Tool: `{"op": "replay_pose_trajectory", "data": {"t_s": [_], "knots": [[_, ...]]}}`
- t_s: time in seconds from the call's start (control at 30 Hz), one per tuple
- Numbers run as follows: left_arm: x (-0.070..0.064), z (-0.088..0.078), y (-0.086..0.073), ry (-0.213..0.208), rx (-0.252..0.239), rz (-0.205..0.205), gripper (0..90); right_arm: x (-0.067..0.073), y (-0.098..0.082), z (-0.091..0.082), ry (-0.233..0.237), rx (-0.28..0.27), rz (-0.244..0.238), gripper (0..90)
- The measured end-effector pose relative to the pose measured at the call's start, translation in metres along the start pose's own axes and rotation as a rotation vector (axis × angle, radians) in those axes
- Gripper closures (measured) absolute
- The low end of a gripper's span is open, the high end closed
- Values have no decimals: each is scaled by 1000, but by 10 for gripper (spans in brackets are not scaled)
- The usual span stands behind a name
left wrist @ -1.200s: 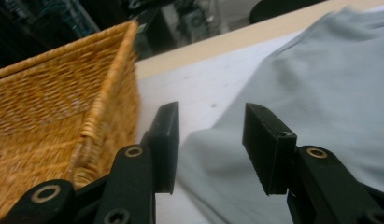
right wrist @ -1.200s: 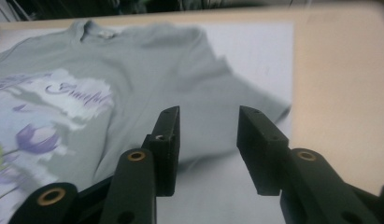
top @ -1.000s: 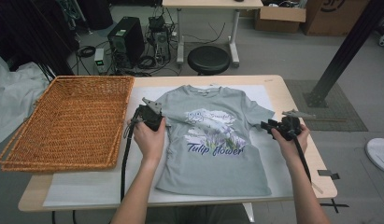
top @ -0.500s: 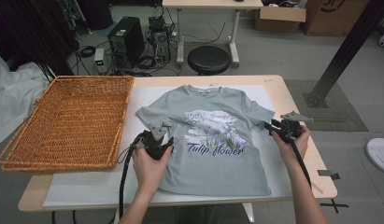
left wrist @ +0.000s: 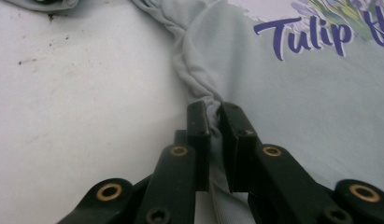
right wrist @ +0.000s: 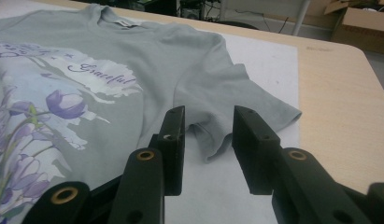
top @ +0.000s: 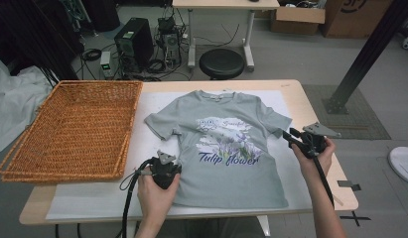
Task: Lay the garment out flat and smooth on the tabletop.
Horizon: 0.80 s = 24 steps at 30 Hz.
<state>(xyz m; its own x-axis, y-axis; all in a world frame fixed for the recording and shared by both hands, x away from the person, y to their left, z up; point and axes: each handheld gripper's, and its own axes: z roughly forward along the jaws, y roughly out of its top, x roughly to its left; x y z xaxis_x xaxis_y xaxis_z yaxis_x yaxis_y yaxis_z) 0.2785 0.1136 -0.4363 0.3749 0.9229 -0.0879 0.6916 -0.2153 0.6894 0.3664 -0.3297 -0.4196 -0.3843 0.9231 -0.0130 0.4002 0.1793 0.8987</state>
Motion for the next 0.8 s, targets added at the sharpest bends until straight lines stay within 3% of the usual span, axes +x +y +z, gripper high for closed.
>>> {"op": "replay_pose_trajectory", "data": {"t_s": [0.3,0.37,0.43,0.53,0.6,0.73,0.8], "knots": [[4,-16,-13,-30,-14,-37,807,6,0,-3,20,3,-20,647],[5,-19,-13,-10,-43,-36,623,8,-2,-8,60,5,-7,624],[7,-22,-11,-36,-71,-52,603,13,-6,-16,99,1,-1,603],[9,-24,-7,-38,-119,-59,538,25,-16,-30,165,3,-1,588],[10,-23,-4,-35,-150,-45,444,32,-24,-39,200,13,16,580],[12,-14,1,-24,-211,17,337,45,-43,-53,226,30,39,573],[13,-8,7,-17,-244,30,297,44,-47,-51,197,37,54,573]]}}
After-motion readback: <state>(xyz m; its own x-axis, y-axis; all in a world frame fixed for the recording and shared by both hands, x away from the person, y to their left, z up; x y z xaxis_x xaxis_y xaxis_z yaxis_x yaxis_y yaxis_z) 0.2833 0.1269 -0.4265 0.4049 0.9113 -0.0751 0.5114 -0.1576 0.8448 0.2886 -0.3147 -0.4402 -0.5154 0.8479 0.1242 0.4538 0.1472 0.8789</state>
